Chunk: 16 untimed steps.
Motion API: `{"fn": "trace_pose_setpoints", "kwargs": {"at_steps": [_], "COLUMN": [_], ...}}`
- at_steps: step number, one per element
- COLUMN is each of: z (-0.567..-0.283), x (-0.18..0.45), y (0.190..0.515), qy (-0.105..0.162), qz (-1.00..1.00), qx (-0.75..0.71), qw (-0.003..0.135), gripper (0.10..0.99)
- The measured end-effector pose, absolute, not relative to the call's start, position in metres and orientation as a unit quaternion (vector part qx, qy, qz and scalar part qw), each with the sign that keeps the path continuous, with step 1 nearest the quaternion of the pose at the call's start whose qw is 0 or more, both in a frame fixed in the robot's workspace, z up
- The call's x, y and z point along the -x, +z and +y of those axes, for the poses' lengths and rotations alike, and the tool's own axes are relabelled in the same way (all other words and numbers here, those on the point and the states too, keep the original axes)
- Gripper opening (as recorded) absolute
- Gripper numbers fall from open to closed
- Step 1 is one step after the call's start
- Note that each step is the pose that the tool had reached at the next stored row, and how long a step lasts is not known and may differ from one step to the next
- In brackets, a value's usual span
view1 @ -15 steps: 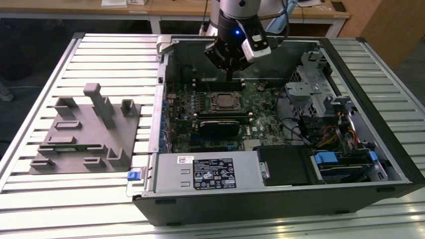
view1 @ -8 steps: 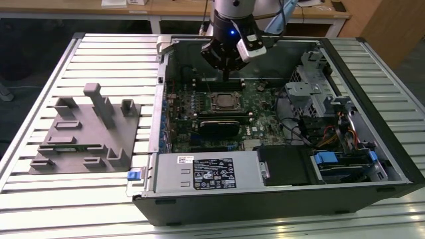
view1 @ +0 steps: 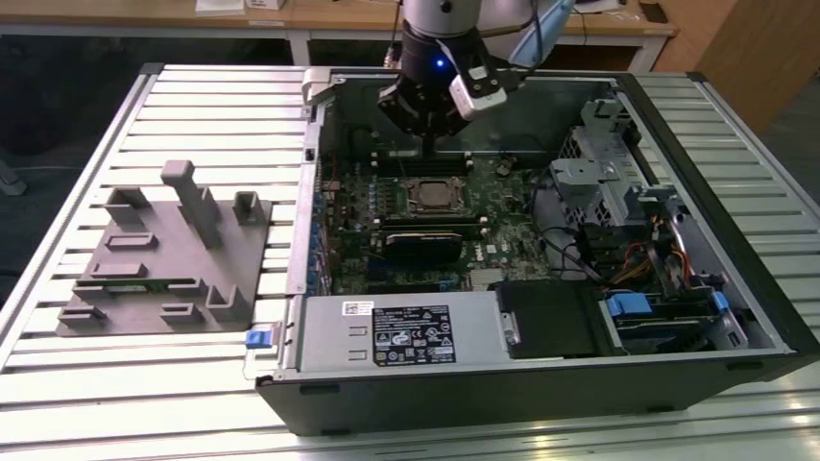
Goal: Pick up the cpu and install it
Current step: 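Install the first cpu locking lever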
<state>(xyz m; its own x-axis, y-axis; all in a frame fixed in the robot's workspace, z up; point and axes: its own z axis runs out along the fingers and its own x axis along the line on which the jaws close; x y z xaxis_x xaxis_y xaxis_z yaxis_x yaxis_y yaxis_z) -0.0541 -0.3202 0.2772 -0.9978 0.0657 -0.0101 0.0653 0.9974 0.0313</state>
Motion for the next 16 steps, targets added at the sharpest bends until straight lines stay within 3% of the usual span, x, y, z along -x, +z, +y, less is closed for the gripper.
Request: {"fn": "trace_pose_setpoints", "kwargs": {"at_steps": [16], "z": [-0.319], "x": [0.092], "y": [0.273], "qy": [0.016], "qz": [0.999], "qx": [-0.033], "qw": [0.010], "gripper": [0.106]}}
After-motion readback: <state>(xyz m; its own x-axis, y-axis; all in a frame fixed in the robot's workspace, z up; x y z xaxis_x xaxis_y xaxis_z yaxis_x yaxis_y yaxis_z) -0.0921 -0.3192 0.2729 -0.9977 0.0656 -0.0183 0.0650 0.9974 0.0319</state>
